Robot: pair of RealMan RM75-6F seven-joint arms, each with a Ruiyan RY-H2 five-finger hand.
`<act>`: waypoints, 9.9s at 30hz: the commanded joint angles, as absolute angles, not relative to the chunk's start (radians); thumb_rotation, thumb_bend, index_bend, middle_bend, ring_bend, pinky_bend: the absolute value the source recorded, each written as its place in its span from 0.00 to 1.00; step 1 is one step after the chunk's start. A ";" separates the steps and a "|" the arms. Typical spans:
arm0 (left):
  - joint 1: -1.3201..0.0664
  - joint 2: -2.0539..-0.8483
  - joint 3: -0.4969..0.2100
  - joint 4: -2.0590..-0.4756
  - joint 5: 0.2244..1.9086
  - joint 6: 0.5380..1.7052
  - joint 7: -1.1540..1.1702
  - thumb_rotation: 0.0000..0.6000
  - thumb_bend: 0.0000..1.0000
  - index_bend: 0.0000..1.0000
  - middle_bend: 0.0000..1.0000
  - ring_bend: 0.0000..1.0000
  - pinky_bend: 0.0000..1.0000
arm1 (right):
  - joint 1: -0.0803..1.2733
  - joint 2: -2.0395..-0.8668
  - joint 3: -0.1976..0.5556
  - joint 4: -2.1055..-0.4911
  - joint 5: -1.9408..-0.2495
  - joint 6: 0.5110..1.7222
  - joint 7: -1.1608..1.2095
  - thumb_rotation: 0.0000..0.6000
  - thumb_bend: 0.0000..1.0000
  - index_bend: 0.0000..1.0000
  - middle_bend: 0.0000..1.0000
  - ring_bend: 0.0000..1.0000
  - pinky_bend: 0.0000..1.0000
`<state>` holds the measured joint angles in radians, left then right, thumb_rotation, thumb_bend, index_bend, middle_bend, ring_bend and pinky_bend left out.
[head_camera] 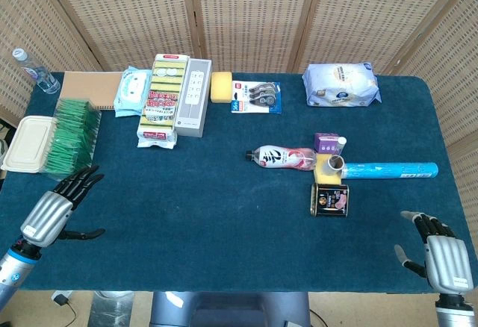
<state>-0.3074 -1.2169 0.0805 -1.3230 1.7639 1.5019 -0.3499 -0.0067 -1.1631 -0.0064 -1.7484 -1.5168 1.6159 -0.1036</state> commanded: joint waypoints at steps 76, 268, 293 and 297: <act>-0.225 -1.327 0.136 -1.279 1.742 1.468 -0.313 0.74 0.00 0.01 0.00 0.03 0.14 | 0.509 -1.417 0.339 -1.431 -1.095 1.053 -0.055 1.00 0.22 0.37 0.47 0.48 0.53; -0.192 -1.306 0.137 -1.238 1.783 1.560 -0.368 0.74 0.00 0.01 0.00 0.03 0.15 | 0.302 -1.155 0.201 -2.006 -1.453 1.443 -0.224 1.00 0.49 0.78 0.95 1.00 1.00; -0.198 -1.309 0.142 -1.257 1.781 1.534 -0.338 0.73 0.00 0.01 0.00 0.03 0.15 | 0.379 -1.055 -0.052 -1.988 -1.735 1.182 -0.103 1.00 0.48 0.78 0.95 1.00 1.00; -0.195 -1.307 0.139 -1.250 1.771 1.533 -0.347 0.74 0.00 0.01 0.00 0.03 0.15 | 0.343 -1.038 -0.017 -1.967 -1.666 1.246 -0.152 1.00 0.48 0.78 0.95 1.00 1.00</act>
<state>-0.1950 -1.3070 0.1401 -1.2513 1.7726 1.5341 -0.3448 0.3420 -1.0855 0.0214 -1.9800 -1.6866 1.2677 -0.1501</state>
